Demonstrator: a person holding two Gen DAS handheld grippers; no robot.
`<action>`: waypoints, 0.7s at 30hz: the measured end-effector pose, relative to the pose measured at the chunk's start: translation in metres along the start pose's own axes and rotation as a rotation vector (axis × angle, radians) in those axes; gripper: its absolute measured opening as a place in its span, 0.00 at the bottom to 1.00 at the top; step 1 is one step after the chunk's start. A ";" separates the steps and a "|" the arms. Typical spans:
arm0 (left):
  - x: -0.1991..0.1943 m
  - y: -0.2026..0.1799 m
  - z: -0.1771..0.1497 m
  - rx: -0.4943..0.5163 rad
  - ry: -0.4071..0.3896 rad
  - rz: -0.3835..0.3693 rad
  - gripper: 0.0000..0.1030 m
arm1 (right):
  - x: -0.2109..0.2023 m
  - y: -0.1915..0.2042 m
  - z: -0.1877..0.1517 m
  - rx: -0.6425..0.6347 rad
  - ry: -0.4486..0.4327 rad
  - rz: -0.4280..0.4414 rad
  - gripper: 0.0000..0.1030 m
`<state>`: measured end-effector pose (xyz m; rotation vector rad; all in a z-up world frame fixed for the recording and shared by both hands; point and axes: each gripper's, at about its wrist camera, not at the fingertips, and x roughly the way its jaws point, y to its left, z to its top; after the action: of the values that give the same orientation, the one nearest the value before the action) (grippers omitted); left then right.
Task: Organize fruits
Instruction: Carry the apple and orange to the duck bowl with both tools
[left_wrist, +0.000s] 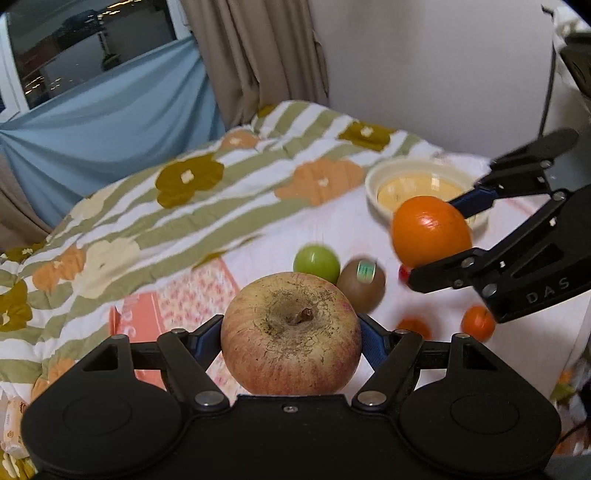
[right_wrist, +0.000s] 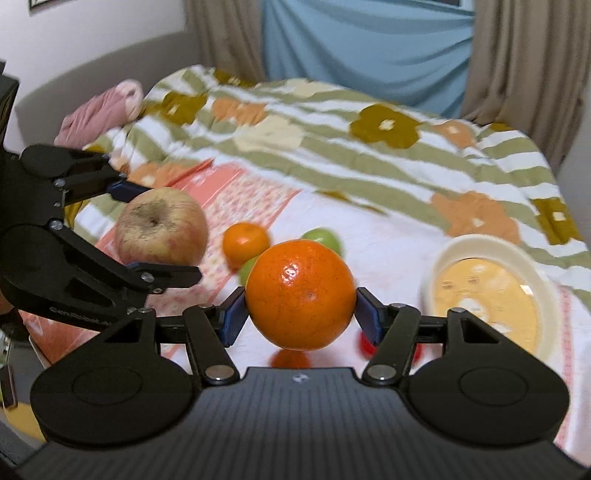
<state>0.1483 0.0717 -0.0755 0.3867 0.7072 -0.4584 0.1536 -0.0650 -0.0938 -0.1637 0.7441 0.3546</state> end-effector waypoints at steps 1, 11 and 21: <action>-0.002 -0.002 0.005 -0.010 -0.007 0.004 0.76 | -0.009 -0.010 0.001 0.009 -0.010 -0.008 0.75; -0.003 -0.061 0.068 -0.084 -0.054 0.038 0.76 | -0.058 -0.112 -0.004 0.052 -0.063 -0.067 0.75; 0.057 -0.118 0.126 -0.096 -0.051 0.019 0.76 | -0.051 -0.226 -0.003 0.073 -0.062 -0.104 0.75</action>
<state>0.1914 -0.1029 -0.0481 0.2899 0.6733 -0.4134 0.2014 -0.2881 -0.0564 -0.1212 0.6831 0.2321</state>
